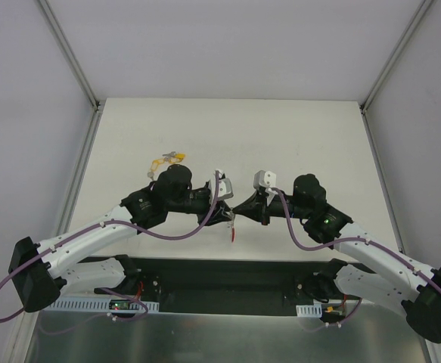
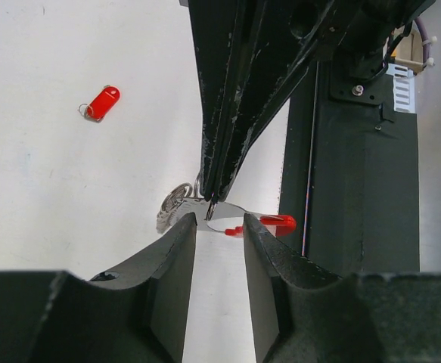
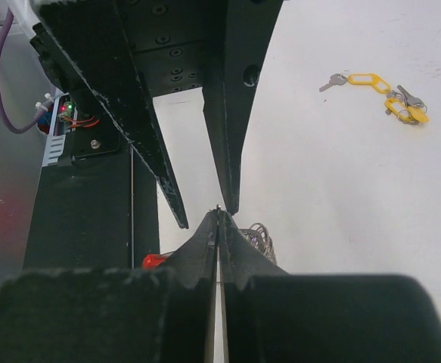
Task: Put the keys on the keyring
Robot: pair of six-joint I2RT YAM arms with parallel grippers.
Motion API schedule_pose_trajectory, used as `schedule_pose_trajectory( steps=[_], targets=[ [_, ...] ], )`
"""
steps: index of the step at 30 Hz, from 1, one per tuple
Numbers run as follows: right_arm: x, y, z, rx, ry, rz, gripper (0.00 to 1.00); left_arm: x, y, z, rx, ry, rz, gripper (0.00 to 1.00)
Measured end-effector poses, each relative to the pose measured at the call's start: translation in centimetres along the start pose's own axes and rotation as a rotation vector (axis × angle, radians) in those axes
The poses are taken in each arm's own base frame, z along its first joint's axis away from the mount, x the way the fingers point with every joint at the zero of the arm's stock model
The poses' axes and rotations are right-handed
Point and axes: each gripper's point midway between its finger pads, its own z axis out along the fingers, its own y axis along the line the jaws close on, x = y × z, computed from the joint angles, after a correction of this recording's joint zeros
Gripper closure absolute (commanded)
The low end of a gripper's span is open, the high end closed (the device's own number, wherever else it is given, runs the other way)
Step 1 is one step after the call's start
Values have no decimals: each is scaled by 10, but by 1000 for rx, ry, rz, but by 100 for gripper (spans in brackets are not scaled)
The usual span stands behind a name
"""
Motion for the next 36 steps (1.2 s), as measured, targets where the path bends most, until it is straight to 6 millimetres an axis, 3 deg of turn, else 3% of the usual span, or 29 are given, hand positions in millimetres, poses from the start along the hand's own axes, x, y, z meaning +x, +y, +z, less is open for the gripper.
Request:
schedule_pose_trajectory(
  steps=[12,28,32,35,36],
  targets=[
    [0,2,1,-7,0,-2,99,5,1,4,5,15,-16,83],
    [2,6,3,-29,7,4,99,4,-1,5,21,10,-16,90],
    [3,7,3,-34,7,4,99,3,-2,5,24,9,-17,100],
    [2,7,3,-34,7,3,96,3,-1,4,24,8,-19,100],
    [2,7,3,-32,6,3,89,3,-1,4,26,8,-18,100]
  ],
)
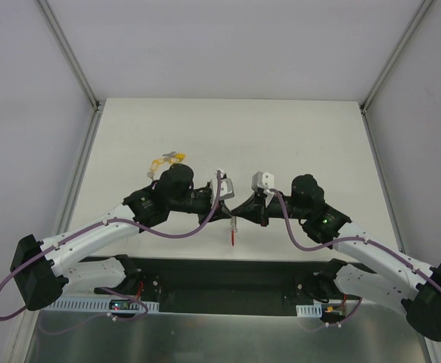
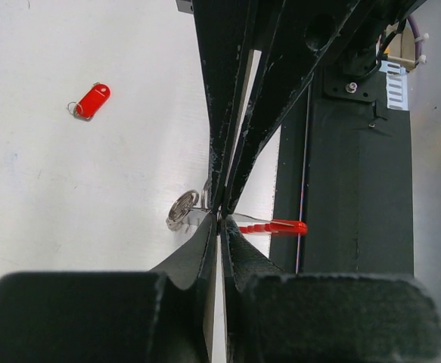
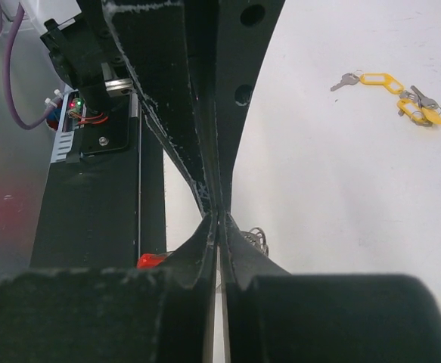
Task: Put the keys on the keyring
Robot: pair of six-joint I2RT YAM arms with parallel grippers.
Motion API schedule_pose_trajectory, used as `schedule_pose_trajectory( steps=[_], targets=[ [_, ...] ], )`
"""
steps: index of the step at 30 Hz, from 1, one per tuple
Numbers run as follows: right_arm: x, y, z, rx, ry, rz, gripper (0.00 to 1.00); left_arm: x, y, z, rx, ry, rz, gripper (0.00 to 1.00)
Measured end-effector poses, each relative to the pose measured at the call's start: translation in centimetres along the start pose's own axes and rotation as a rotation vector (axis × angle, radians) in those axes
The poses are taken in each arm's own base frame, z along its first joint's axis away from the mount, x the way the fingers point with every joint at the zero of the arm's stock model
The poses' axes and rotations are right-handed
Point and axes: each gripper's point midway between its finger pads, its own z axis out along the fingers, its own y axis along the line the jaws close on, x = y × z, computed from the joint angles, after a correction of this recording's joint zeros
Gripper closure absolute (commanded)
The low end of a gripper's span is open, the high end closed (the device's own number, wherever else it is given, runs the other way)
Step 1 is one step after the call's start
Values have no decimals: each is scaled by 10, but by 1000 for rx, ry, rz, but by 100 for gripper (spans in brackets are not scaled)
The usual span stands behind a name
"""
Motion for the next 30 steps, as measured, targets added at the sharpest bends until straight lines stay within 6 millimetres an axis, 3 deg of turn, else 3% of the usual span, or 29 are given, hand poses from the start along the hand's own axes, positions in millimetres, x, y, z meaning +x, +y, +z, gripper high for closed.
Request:
schedule_pose_trajectory(
  steps=[2,3,4,12,17,19,25,30],
  targets=[
    [0,-1,0,9,0,0,78,0,0,0,0,0,1,100],
    [-1,-2,0,14,-3,4,65,0,0,0,0,1,2,100],
    [-2,-3,0,24,-5,5,61,1,0,0,0,4,2,100],
    [-20,-14,-13,137,-63,-4,30,4,6,-4,-36,18,34,100],
    [-34,-24,-25,239,-115,5,17,-1,9,-12,-71,7,86,100],
    [-36,-30,-29,281,-123,20,1,-3,10,-16,-88,-3,107,100],
    [-25,-48,-39,408,-94,89,1,-3,9,-29,-119,-15,184,100],
    [-19,-47,-42,409,-65,77,14,-5,9,-41,-148,-19,241,100]
  ],
)
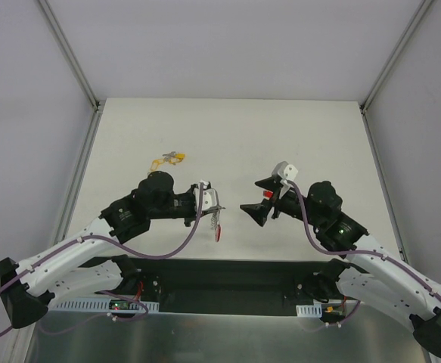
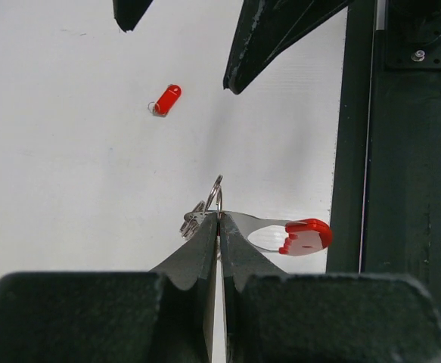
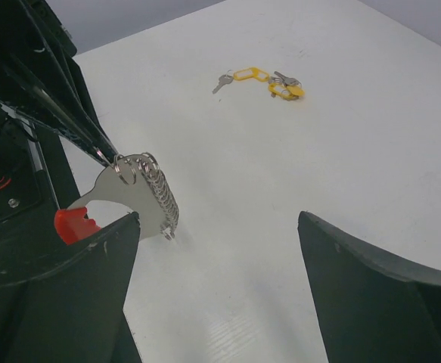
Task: Put the keys on the keyring
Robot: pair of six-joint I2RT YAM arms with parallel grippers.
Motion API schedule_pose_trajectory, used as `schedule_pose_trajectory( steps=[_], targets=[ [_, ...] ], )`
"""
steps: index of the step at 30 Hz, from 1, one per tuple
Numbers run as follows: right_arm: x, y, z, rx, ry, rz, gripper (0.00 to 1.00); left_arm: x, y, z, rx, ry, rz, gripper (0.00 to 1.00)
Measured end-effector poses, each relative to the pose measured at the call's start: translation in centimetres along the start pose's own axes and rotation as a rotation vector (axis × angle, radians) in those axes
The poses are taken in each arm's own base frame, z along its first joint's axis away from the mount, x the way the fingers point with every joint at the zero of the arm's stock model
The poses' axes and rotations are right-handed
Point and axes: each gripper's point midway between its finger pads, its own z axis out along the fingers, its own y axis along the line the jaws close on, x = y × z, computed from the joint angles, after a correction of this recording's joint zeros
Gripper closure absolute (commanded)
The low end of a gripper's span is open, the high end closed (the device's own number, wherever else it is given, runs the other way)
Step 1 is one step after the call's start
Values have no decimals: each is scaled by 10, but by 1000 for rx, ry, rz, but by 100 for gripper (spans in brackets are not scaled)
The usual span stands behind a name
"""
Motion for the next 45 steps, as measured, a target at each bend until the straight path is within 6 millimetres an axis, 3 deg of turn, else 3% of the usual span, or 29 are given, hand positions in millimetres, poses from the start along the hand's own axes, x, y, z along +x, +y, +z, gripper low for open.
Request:
schedule_pose_trajectory(
  steps=[5,10,17,28,45],
  targets=[
    [6,13,5,-32,20,-80,22,5,5,1,-27,21,-6,100],
    [15,34,21,-35,41,-203,35,22,7,12,-31,85,-89,100],
    [15,35,42,66,12,-318,43,28,9,17,-61,117,-188,100],
    [21,25,60,140,13,-359,47,29,17,15,-133,125,-270,100],
    [29,31,71,130,19,-372,51,30,18,11,-161,131,-322,100]
  ],
)
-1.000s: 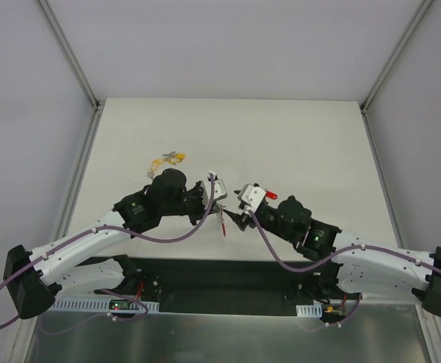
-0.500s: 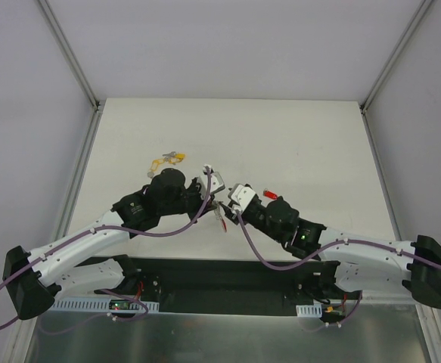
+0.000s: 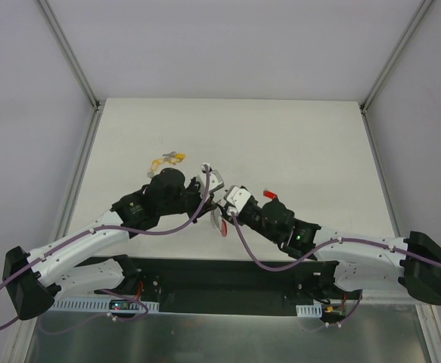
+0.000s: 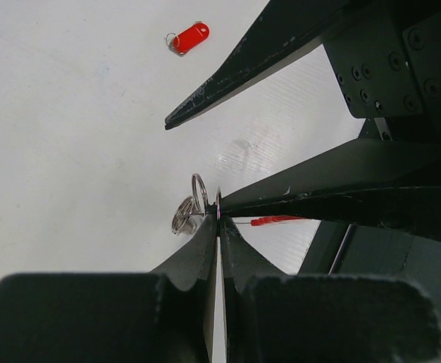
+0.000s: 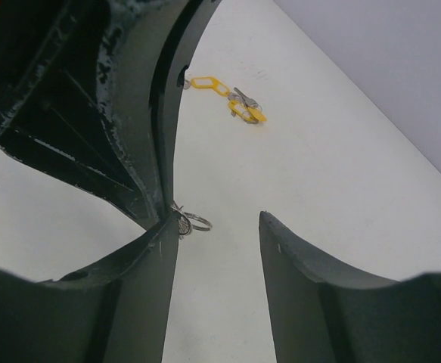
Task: Put the keys on the keyring
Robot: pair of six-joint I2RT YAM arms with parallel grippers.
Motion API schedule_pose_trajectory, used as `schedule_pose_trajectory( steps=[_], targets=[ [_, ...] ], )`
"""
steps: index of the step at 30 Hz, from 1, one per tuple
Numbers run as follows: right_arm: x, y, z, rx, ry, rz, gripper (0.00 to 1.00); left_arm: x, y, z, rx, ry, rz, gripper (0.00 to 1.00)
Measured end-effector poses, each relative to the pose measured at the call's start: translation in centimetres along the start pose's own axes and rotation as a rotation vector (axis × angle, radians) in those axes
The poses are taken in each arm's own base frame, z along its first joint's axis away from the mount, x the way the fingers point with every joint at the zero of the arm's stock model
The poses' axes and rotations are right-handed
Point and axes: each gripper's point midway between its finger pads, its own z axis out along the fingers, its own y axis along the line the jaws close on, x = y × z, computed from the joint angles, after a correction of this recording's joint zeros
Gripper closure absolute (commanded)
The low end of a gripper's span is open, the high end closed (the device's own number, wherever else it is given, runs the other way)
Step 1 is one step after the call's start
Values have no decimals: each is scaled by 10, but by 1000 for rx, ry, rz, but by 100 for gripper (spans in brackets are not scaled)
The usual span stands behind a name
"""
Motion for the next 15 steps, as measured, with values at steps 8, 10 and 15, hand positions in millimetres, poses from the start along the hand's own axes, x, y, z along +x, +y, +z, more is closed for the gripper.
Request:
schedule_pose_trajectory(
  steps=[8,10,15],
  targets=[
    [-2,0,3,11,-15,-7,59,-2,-1,1,6,0,-14,100],
    [-3,-1,4,15,-17,-7,64,-2,-1,1,11,0,-20,100],
    [-3,1,6,13,-21,-9,85,-5,0,3,10,-4,-23,100]
  ],
)
